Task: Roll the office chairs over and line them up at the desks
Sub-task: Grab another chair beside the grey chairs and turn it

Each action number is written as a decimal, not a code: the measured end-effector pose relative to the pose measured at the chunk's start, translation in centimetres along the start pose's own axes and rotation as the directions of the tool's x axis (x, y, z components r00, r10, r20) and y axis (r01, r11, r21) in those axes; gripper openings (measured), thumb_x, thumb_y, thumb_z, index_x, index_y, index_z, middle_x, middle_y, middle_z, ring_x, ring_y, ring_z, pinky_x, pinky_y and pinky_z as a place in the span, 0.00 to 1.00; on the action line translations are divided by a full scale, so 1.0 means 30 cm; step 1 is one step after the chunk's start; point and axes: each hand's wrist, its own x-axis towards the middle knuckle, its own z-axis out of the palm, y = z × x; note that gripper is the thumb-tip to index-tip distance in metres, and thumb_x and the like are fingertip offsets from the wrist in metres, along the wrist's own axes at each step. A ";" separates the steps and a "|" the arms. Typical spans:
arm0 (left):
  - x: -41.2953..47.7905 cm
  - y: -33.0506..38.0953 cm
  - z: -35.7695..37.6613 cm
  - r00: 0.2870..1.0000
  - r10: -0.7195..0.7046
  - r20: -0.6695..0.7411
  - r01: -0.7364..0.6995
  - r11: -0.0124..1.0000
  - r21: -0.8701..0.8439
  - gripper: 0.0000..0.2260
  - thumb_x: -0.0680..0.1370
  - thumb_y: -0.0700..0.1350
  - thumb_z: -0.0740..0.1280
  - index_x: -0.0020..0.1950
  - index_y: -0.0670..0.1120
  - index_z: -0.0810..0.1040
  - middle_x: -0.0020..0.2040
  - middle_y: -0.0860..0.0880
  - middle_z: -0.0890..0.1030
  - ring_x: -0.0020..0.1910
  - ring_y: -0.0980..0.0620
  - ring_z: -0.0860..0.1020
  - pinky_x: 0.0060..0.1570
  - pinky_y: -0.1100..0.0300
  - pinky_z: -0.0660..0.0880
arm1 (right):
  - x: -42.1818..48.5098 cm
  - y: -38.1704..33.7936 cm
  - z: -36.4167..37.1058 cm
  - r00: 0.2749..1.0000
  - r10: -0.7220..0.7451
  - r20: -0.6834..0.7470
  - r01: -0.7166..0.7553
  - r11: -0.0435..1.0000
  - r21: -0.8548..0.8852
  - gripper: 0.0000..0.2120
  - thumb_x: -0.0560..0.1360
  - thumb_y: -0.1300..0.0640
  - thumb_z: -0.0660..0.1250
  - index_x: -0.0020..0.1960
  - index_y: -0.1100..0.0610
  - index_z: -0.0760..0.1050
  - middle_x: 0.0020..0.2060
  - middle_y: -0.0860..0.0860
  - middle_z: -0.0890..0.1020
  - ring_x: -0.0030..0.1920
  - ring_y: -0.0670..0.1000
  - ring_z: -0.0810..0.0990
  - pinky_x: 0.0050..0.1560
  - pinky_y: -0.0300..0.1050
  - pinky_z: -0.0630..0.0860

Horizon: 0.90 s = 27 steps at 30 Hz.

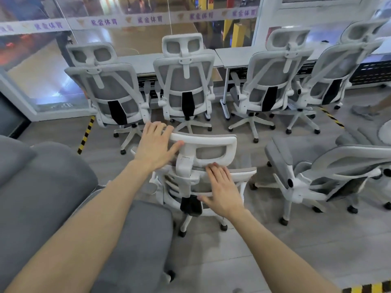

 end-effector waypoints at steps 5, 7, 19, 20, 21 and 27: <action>0.061 0.190 0.074 0.993 -0.075 -0.096 0.065 0.993 -0.102 0.28 0.86 0.69 0.56 0.68 0.47 0.78 0.61 0.47 0.77 0.69 0.40 0.73 0.84 0.33 0.53 | 0.066 0.203 -0.031 0.995 0.048 -0.092 -0.048 0.999 0.003 0.42 0.75 0.26 0.69 0.76 0.57 0.73 0.68 0.52 0.76 0.72 0.58 0.73 0.84 0.58 0.62; 0.093 0.291 0.096 0.987 -0.124 -0.105 0.107 0.983 -0.150 0.26 0.85 0.69 0.58 0.67 0.49 0.78 0.60 0.49 0.76 0.68 0.42 0.72 0.85 0.33 0.50 | 0.087 0.302 -0.057 0.992 0.045 -0.117 -0.043 0.999 0.014 0.40 0.75 0.24 0.68 0.71 0.56 0.75 0.64 0.52 0.76 0.68 0.57 0.74 0.83 0.58 0.64; 0.130 0.533 0.114 0.981 -0.143 -0.133 0.120 0.979 -0.164 0.20 0.87 0.65 0.58 0.65 0.52 0.77 0.59 0.52 0.75 0.63 0.45 0.73 0.79 0.41 0.59 | 0.082 0.556 -0.117 0.995 0.031 -0.092 -0.030 1.000 0.009 0.42 0.73 0.19 0.65 0.65 0.56 0.75 0.60 0.52 0.76 0.65 0.58 0.74 0.82 0.64 0.62; 0.126 0.527 0.111 0.981 -0.137 -0.137 0.118 0.983 -0.143 0.20 0.87 0.65 0.58 0.65 0.52 0.77 0.59 0.52 0.76 0.62 0.45 0.73 0.78 0.41 0.61 | 0.078 0.542 -0.119 0.996 0.037 -0.085 -0.037 0.999 0.003 0.42 0.73 0.20 0.66 0.65 0.56 0.76 0.60 0.53 0.76 0.65 0.58 0.74 0.82 0.65 0.62; 0.121 0.520 0.107 0.981 -0.135 -0.141 0.119 0.986 -0.116 0.19 0.87 0.65 0.59 0.65 0.52 0.77 0.59 0.52 0.76 0.61 0.45 0.73 0.77 0.41 0.62 | 0.073 0.526 -0.122 0.996 0.046 -0.079 -0.047 0.999 0.001 0.41 0.73 0.20 0.67 0.65 0.56 0.76 0.60 0.53 0.76 0.66 0.59 0.73 0.82 0.64 0.62; 0.095 0.512 0.067 0.989 -0.096 -0.116 0.086 0.992 -0.089 0.23 0.87 0.67 0.56 0.68 0.52 0.78 0.57 0.51 0.78 0.60 0.46 0.74 0.73 0.43 0.66 | -0.026 0.373 -0.135 0.978 0.010 -0.209 0.011 0.995 0.099 0.23 0.80 0.46 0.72 0.68 0.60 0.76 0.65 0.55 0.76 0.70 0.61 0.75 0.79 0.60 0.69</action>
